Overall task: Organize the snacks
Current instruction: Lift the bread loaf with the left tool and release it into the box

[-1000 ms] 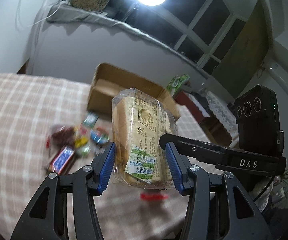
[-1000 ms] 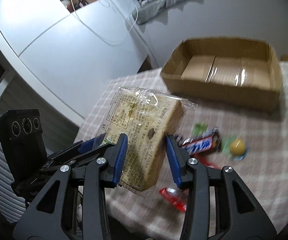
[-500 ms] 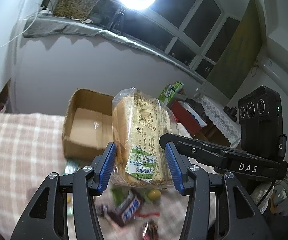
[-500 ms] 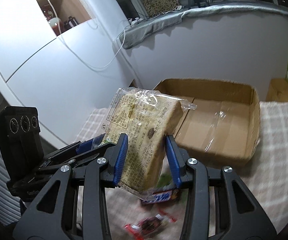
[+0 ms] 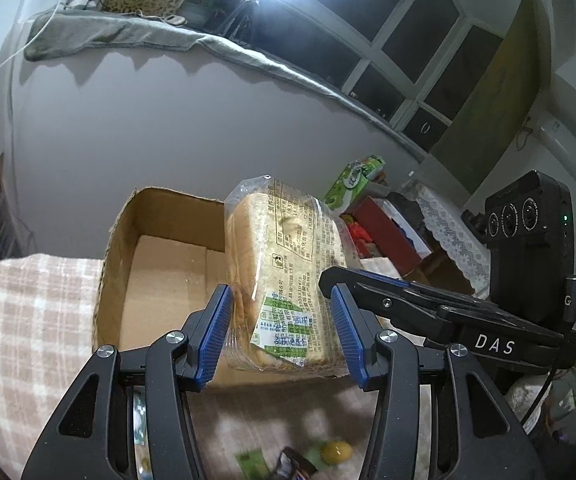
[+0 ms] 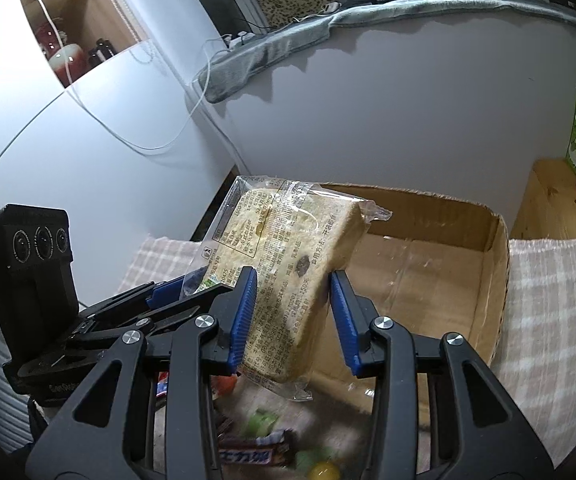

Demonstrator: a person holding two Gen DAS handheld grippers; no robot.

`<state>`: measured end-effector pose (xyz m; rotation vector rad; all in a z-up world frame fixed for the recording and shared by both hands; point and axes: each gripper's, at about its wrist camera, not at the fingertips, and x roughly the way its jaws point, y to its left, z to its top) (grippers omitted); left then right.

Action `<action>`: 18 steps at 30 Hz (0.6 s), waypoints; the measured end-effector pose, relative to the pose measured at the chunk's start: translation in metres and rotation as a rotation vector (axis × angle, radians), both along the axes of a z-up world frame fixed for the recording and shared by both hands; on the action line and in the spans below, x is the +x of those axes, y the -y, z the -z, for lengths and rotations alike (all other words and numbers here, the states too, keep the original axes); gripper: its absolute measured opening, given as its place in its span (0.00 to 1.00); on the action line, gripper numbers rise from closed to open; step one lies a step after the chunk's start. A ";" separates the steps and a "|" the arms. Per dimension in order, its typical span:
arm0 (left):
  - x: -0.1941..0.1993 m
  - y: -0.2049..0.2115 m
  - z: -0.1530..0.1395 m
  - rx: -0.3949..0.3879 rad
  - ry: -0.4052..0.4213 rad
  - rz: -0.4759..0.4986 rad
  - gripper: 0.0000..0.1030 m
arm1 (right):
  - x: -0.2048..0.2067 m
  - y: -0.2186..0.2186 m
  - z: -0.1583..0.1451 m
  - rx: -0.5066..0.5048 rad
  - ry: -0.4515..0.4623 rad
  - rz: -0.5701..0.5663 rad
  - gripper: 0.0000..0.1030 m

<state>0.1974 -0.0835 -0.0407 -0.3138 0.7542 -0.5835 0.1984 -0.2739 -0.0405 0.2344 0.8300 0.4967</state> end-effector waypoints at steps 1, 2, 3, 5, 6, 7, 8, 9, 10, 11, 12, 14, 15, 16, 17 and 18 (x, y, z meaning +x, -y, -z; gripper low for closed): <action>0.001 0.001 0.001 0.004 0.000 0.000 0.47 | 0.004 0.001 0.002 -0.002 -0.004 0.002 0.39; 0.003 0.002 0.003 0.009 -0.002 -0.003 0.47 | 0.007 0.001 0.004 -0.006 -0.006 0.003 0.39; 0.004 0.003 0.004 0.017 -0.005 -0.005 0.47 | 0.010 0.002 0.006 -0.011 -0.009 0.001 0.39; 0.008 0.005 0.009 0.048 -0.014 -0.018 0.47 | 0.014 0.000 0.011 -0.032 -0.018 -0.005 0.39; 0.009 0.006 0.011 0.070 -0.021 -0.031 0.47 | 0.019 -0.001 0.014 -0.041 -0.024 -0.002 0.39; 0.010 0.006 0.014 0.081 -0.024 -0.038 0.47 | 0.021 0.000 0.017 -0.047 -0.031 0.005 0.39; 0.010 0.005 0.016 0.083 -0.030 -0.042 0.47 | 0.023 0.001 0.020 -0.048 -0.037 0.016 0.39; 0.011 0.004 0.018 0.082 -0.035 -0.045 0.47 | 0.024 0.002 0.021 -0.044 -0.042 0.020 0.39; 0.010 0.002 0.018 0.081 -0.037 -0.050 0.47 | 0.024 0.004 0.023 -0.041 -0.045 0.025 0.39; 0.009 0.001 0.018 0.082 -0.035 -0.051 0.47 | 0.024 0.005 0.024 -0.043 -0.044 0.031 0.39; 0.007 -0.001 0.017 0.085 -0.034 -0.054 0.47 | 0.022 0.007 0.024 -0.045 -0.042 0.033 0.39; 0.005 -0.004 0.015 0.084 -0.028 -0.059 0.47 | 0.019 0.009 0.023 -0.044 -0.040 0.034 0.39; 0.003 -0.005 0.013 0.082 -0.024 -0.060 0.47 | 0.016 0.010 0.022 -0.044 -0.037 0.035 0.39; 0.002 -0.007 0.011 0.081 -0.020 -0.062 0.47 | 0.014 0.011 0.020 -0.047 -0.032 0.035 0.39; -0.001 -0.008 0.009 0.080 -0.016 -0.064 0.47 | 0.012 0.012 0.018 -0.048 -0.028 0.035 0.39; -0.005 -0.010 0.006 0.077 -0.011 -0.066 0.47 | 0.009 0.012 0.016 -0.051 -0.021 0.036 0.39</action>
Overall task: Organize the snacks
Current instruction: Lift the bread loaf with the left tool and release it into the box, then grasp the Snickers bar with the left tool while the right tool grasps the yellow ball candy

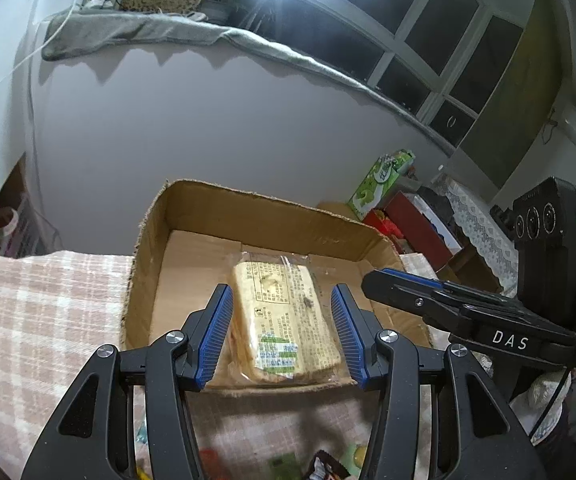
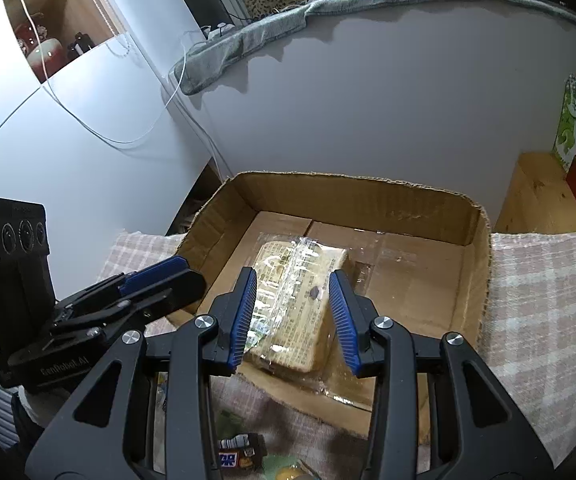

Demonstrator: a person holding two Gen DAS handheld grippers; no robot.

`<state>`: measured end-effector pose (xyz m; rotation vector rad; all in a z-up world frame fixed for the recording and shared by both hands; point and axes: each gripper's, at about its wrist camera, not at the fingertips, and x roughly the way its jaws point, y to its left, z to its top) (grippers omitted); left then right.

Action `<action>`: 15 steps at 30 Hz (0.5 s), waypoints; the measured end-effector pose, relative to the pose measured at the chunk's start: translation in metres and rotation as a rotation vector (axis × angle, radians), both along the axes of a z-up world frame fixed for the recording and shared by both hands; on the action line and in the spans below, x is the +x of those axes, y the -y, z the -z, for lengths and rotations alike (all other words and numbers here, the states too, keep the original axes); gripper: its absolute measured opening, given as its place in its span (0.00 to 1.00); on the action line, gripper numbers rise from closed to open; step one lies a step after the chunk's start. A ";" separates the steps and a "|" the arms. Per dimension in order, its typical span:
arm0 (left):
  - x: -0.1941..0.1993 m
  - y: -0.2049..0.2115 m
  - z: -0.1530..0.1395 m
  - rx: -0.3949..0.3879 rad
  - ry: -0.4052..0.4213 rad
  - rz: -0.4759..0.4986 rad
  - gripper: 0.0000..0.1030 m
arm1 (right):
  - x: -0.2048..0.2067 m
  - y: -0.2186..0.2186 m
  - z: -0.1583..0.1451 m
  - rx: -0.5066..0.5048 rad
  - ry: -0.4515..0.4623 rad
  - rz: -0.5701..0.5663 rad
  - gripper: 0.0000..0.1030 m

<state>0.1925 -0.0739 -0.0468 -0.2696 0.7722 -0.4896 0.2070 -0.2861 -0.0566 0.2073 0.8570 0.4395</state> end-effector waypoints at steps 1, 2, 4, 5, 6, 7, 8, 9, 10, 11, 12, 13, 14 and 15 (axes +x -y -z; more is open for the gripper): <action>-0.002 -0.001 -0.002 -0.001 0.004 -0.002 0.47 | -0.004 0.000 -0.002 -0.002 0.006 -0.001 0.39; -0.006 -0.003 -0.005 0.000 0.009 -0.004 0.47 | -0.007 0.000 -0.005 -0.004 0.010 -0.002 0.39; -0.014 -0.006 -0.011 0.006 0.023 -0.008 0.47 | -0.015 0.001 -0.009 -0.012 0.020 -0.005 0.39; -0.019 -0.009 -0.014 0.010 0.031 -0.011 0.47 | -0.021 0.001 -0.011 -0.018 0.026 -0.005 0.39; -0.025 -0.013 -0.017 0.015 0.041 -0.019 0.47 | -0.025 0.001 -0.013 -0.023 0.032 -0.005 0.39; -0.028 -0.016 -0.019 0.016 0.047 -0.025 0.47 | -0.030 0.002 -0.015 -0.029 0.038 -0.006 0.39; -0.034 -0.021 -0.022 0.015 0.054 -0.035 0.47 | -0.037 0.002 -0.017 -0.036 0.046 -0.007 0.39; -0.039 -0.027 -0.023 0.013 0.056 -0.047 0.47 | -0.042 0.003 -0.018 -0.042 0.050 -0.008 0.39; -0.044 -0.032 -0.024 0.010 0.058 -0.057 0.47 | -0.047 0.003 -0.019 -0.046 0.053 -0.008 0.39; -0.049 -0.037 -0.025 0.010 0.060 -0.067 0.47 | -0.052 0.004 -0.019 -0.051 0.056 -0.008 0.39; -0.054 -0.042 -0.025 0.013 0.061 -0.080 0.47 | -0.057 0.005 -0.019 -0.055 0.058 -0.009 0.39; -0.060 -0.047 -0.025 0.018 0.063 -0.092 0.47 | -0.062 0.005 -0.019 -0.062 0.061 -0.009 0.39; -0.064 -0.051 -0.025 0.022 0.066 -0.100 0.47 | -0.069 0.005 -0.018 -0.071 0.065 -0.011 0.39; -0.072 -0.057 -0.024 0.028 0.069 -0.110 0.47 | -0.074 0.005 -0.017 -0.078 0.067 -0.012 0.39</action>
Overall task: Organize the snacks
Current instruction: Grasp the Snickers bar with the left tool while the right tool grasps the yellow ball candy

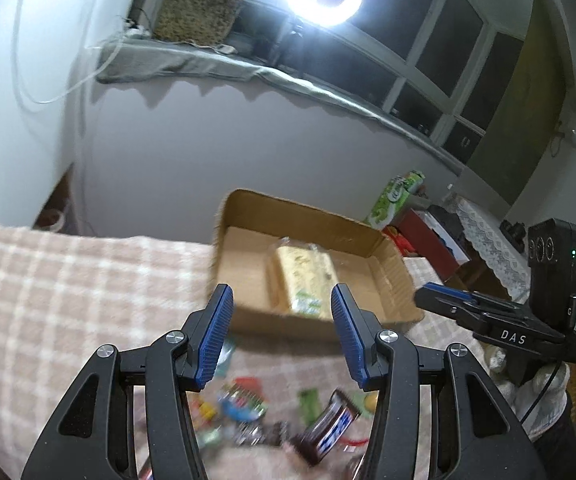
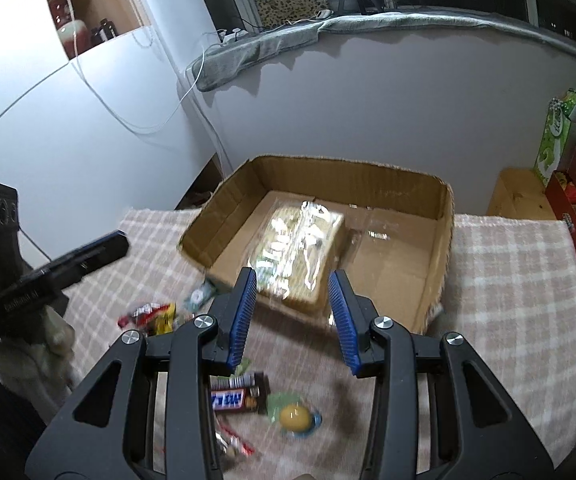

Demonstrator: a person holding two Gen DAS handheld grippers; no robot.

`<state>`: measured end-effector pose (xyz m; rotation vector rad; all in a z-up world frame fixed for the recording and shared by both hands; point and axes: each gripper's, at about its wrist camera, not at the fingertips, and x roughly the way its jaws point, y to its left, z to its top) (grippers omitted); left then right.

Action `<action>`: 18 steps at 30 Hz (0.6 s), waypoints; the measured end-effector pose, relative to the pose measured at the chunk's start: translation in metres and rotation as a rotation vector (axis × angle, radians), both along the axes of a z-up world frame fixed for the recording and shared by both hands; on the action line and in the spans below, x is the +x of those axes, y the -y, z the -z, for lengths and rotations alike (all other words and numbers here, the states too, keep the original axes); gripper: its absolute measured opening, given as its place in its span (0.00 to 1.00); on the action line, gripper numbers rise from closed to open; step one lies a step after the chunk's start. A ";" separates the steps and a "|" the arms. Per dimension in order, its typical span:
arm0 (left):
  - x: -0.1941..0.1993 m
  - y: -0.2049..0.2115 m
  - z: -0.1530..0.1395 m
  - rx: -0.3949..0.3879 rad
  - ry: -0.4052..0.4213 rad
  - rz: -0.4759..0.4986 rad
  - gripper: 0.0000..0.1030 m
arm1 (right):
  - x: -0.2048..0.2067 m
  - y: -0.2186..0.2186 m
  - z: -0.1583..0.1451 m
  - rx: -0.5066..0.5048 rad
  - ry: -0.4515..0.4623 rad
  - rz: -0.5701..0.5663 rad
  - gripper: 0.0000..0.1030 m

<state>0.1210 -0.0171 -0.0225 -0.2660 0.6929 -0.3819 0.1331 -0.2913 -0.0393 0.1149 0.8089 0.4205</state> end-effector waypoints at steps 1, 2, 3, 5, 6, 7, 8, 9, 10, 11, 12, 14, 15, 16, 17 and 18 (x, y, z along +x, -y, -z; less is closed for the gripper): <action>-0.006 -0.003 0.001 0.007 0.001 -0.007 0.47 | -0.005 0.000 0.001 -0.009 0.002 -0.001 0.39; -0.011 -0.008 0.002 0.012 0.000 -0.016 0.47 | -0.012 0.000 0.003 -0.023 0.003 -0.003 0.39; -0.016 -0.013 0.003 0.014 -0.002 -0.029 0.47 | -0.017 0.000 0.004 -0.031 0.004 -0.004 0.39; -0.027 -0.026 0.007 0.006 -0.011 -0.056 0.47 | -0.027 0.002 0.007 -0.052 0.008 0.000 0.39; -0.032 -0.031 0.010 0.008 -0.019 -0.068 0.47 | -0.032 0.002 0.009 -0.059 0.007 0.001 0.39; -0.037 -0.035 0.014 0.015 -0.026 -0.079 0.47 | -0.035 0.003 0.010 -0.062 0.006 0.001 0.39; -0.041 -0.039 0.016 0.019 -0.031 -0.090 0.47 | -0.040 0.004 0.013 -0.067 0.002 0.002 0.39; -0.044 -0.043 0.018 0.016 -0.034 -0.099 0.47 | -0.043 0.005 0.016 -0.071 -0.003 0.002 0.39; -0.048 -0.048 0.021 0.008 -0.041 -0.106 0.47 | -0.045 0.005 0.019 -0.073 -0.009 0.001 0.39; -0.050 -0.051 0.024 0.005 -0.050 -0.107 0.47 | -0.047 0.005 0.022 -0.074 -0.015 0.000 0.39; -0.052 -0.052 0.028 0.008 -0.059 -0.108 0.48 | -0.051 0.004 0.027 -0.074 -0.029 -0.005 0.39; -0.055 -0.057 0.038 0.022 -0.084 -0.118 0.49 | -0.055 0.004 0.037 -0.079 -0.047 -0.011 0.39; -0.056 -0.058 0.044 0.021 -0.099 -0.120 0.49 | -0.056 0.004 0.041 -0.083 -0.054 -0.011 0.39; -0.058 -0.059 0.048 0.021 -0.108 -0.124 0.49 | -0.058 0.003 0.047 -0.089 -0.063 -0.010 0.39; -0.059 -0.060 0.054 0.022 -0.122 -0.125 0.49 | -0.059 0.003 0.051 -0.093 -0.070 -0.009 0.39; -0.060 -0.060 0.060 0.026 -0.134 -0.123 0.49 | -0.061 0.003 0.057 -0.098 -0.082 -0.008 0.39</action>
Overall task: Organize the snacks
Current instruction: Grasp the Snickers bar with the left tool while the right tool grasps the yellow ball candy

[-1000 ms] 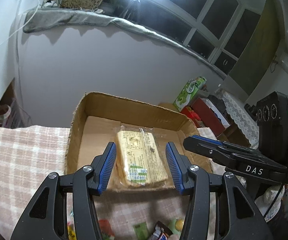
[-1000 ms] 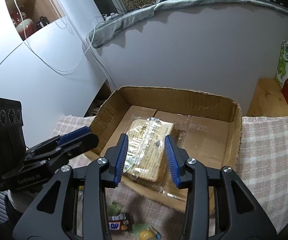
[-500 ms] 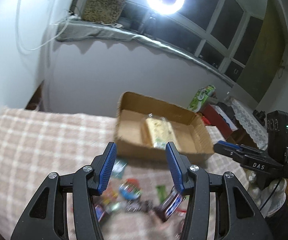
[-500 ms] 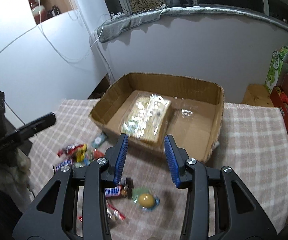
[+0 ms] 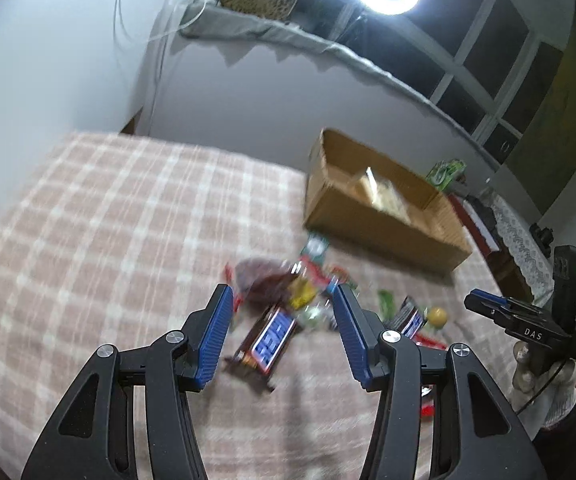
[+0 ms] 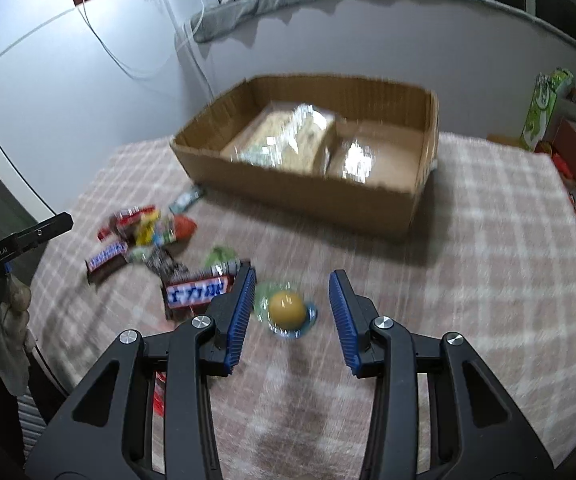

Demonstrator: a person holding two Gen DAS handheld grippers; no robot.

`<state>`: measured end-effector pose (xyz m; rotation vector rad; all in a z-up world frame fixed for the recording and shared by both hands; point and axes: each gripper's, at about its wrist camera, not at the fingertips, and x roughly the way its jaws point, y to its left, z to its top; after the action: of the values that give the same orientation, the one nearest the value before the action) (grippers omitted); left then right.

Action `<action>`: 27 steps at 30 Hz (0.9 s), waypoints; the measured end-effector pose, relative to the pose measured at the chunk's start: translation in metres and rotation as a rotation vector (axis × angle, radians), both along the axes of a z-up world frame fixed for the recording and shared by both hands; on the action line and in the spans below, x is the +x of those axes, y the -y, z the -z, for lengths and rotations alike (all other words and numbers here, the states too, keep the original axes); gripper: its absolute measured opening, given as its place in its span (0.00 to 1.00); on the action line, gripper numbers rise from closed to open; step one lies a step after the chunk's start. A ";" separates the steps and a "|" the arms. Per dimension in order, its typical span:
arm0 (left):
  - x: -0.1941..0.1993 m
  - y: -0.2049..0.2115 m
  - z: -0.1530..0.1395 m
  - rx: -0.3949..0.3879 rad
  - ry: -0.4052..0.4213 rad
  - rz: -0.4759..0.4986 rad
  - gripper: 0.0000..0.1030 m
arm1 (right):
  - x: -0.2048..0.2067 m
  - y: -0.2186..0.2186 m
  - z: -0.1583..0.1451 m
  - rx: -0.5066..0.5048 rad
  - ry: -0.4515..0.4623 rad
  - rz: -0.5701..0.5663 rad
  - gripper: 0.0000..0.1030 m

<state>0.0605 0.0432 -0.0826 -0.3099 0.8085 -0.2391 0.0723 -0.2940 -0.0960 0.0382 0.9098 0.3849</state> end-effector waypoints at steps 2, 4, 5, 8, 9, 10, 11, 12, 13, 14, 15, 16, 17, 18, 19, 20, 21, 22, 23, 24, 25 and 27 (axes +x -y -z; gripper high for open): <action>-0.004 0.004 0.009 0.022 -0.016 0.006 0.49 | -0.003 -0.003 0.009 -0.009 -0.016 -0.001 0.39; -0.003 0.007 0.017 0.052 -0.033 0.014 0.49 | -0.003 -0.007 0.016 -0.035 -0.021 -0.008 0.39; -0.002 0.008 0.020 0.057 -0.041 0.016 0.49 | -0.004 -0.010 0.020 -0.055 -0.020 -0.013 0.39; -0.002 0.010 0.028 0.072 -0.065 0.015 0.49 | -0.001 -0.016 0.028 -0.102 -0.024 -0.022 0.39; -0.002 0.010 0.030 0.075 -0.069 0.016 0.49 | 0.000 -0.018 0.029 -0.108 -0.025 -0.026 0.39; -0.002 0.011 0.032 0.076 -0.075 0.017 0.49 | 0.001 -0.019 0.030 -0.111 -0.026 -0.030 0.39; -0.002 0.011 0.034 0.077 -0.078 0.019 0.50 | 0.002 -0.019 0.032 -0.116 -0.028 -0.032 0.39; -0.001 0.011 0.035 0.079 -0.082 0.020 0.50 | 0.003 -0.020 0.033 -0.122 -0.029 -0.032 0.39; 0.000 0.012 0.036 0.081 -0.086 0.018 0.49 | 0.005 -0.020 0.035 -0.126 -0.030 -0.032 0.39; 0.000 0.012 0.036 0.081 -0.088 0.018 0.49 | 0.006 -0.020 0.036 -0.127 -0.033 -0.031 0.39; 0.000 0.013 0.037 0.083 -0.090 0.019 0.49 | 0.007 -0.019 0.037 -0.122 -0.037 -0.032 0.39; 0.000 0.013 0.038 0.084 -0.091 0.019 0.49 | 0.008 -0.019 0.037 -0.122 -0.039 -0.033 0.39; 0.001 0.013 0.039 0.087 -0.094 0.018 0.49 | 0.009 -0.020 0.038 -0.125 -0.038 -0.035 0.39; 0.002 0.013 0.041 0.087 -0.098 0.019 0.49 | 0.009 -0.020 0.038 -0.128 -0.038 -0.037 0.39; 0.003 0.013 0.042 0.087 -0.100 0.019 0.49 | 0.010 -0.021 0.039 -0.132 -0.038 -0.039 0.39; 0.003 0.013 0.043 0.089 -0.101 0.020 0.49 | 0.010 -0.022 0.040 -0.139 -0.039 -0.041 0.39; 0.004 0.014 0.044 0.092 -0.101 0.022 0.49 | 0.009 -0.023 0.041 -0.142 -0.039 -0.042 0.39; 0.004 0.014 0.044 0.098 -0.101 0.024 0.49 | 0.008 -0.025 0.042 -0.147 -0.035 -0.045 0.39; 0.005 0.015 0.045 0.104 -0.101 0.025 0.49 | 0.007 -0.026 0.042 -0.156 -0.030 -0.048 0.39; 0.005 0.016 0.046 0.111 -0.101 0.026 0.49 | 0.008 -0.028 0.043 -0.163 -0.027 -0.050 0.39; 0.005 0.018 0.047 0.121 -0.100 0.028 0.49 | 0.007 -0.029 0.043 -0.169 -0.024 -0.053 0.39; 0.005 0.021 0.047 0.143 -0.095 0.034 0.45 | 0.006 -0.030 0.043 -0.176 -0.021 -0.059 0.35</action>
<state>0.0656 0.0223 -0.1301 -0.1746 0.9202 -0.1982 0.0784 -0.2640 -0.1388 -0.1460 0.9644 0.3581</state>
